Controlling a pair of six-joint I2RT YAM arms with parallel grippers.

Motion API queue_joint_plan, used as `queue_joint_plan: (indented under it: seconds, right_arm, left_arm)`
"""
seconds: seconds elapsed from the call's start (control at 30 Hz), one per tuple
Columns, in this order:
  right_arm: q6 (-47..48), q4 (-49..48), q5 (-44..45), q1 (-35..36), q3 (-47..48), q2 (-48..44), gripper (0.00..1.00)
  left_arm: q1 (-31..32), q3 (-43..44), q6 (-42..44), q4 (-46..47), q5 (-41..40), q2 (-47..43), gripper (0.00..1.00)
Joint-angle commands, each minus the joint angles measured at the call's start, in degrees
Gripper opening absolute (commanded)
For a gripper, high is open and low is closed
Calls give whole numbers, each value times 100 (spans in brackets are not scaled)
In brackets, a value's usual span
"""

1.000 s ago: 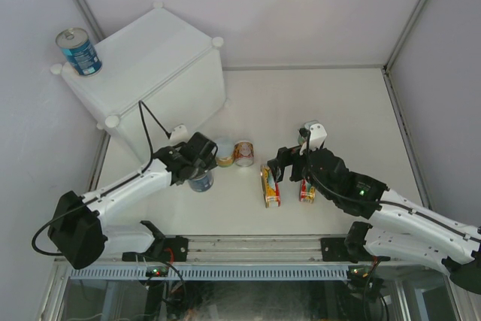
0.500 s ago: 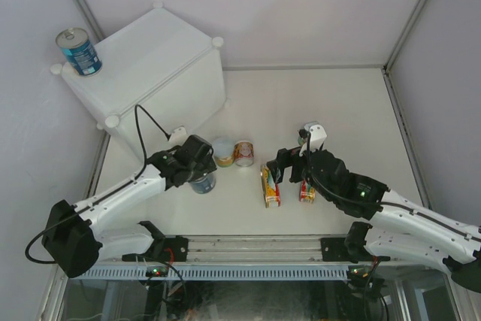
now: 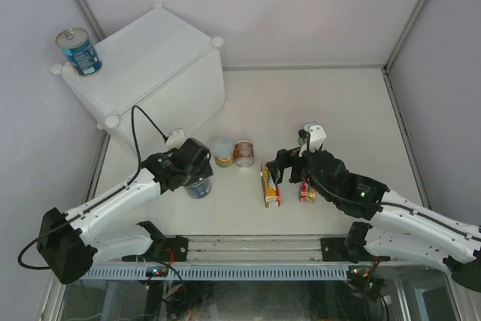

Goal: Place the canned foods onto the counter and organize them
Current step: Pick up the canned food from the center of the board, then place the canned food on the counter.

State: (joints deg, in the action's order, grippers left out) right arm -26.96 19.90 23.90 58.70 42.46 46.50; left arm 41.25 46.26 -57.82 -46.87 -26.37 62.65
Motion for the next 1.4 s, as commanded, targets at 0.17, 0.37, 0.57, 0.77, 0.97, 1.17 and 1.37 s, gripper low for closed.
queue_joint_plan:
  seconds: [0.17,0.37,0.57,0.77,0.97,1.17,1.37]
  right_arm:
    - [83,-196,40,-51,88,-106,91]
    - [133,-188,-40,-144,172,-76,91]
    - [168,-188,-90,-197,263,-6,91]
    - [206,-160,-127,-220,355,54,91]
    - [260,-81,-177,-219,443,87,91]
    - [333,9,-203,-233,498,78,91]
    - [417,64,-245,-294,550,100,91]
  left_arm:
    - [214,1340,270,-212,-846,-266,0]
    - [216,1927,432,-441,-1089,-305,0]
    - [216,2682,752,-711,-1510,-270,0]
    - [216,3617,1165,-873,-1887,-65,0]
    - [201,4276,1397,-902,-2251,-8,0]
    - [172,4762,1566,-844,-2507,69,0]
    - [76,5195,1840,-706,-2765,124,0]
